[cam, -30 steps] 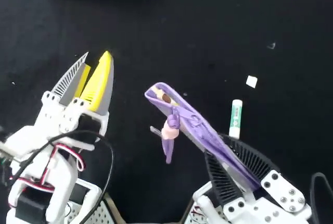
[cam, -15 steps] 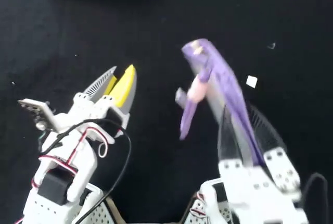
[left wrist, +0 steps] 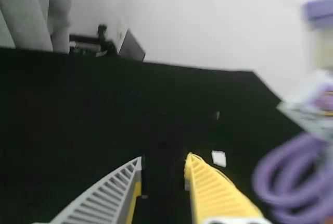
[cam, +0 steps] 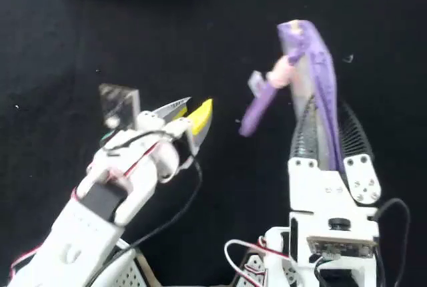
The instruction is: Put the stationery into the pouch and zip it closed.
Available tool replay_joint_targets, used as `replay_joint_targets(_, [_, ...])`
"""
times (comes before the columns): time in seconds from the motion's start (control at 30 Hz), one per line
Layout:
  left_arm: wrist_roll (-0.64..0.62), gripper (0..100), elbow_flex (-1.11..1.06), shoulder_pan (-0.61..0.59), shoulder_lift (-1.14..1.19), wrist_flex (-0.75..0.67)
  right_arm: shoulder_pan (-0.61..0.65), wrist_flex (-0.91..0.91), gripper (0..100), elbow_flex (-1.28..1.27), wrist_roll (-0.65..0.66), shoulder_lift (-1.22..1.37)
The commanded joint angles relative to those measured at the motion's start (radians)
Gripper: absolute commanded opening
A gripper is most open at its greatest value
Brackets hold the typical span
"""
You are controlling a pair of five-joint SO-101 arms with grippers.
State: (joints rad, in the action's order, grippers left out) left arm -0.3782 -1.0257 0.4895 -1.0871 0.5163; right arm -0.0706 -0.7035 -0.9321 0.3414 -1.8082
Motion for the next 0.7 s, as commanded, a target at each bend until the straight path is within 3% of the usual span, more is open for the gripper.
replay_joint_targets(0.0, [0.009,15,0.134,0.044,0.181,-0.014,-0.074,0.071,1.1,0.018,-0.014,0.051])
replay_joint_targets(0.33, [0.008,15,0.355,0.182,0.535,0.012,-0.267,0.107,1.1,0.151,-0.006,0.151])
replay_joint_targets(0.47, [0.000,15,0.573,0.208,0.732,0.153,-0.330,0.106,1.1,0.206,-0.011,0.214])
replay_joint_targets(0.67, [-0.133,15,0.998,0.211,1.028,0.456,-0.400,0.089,1.1,0.251,-0.014,0.269])
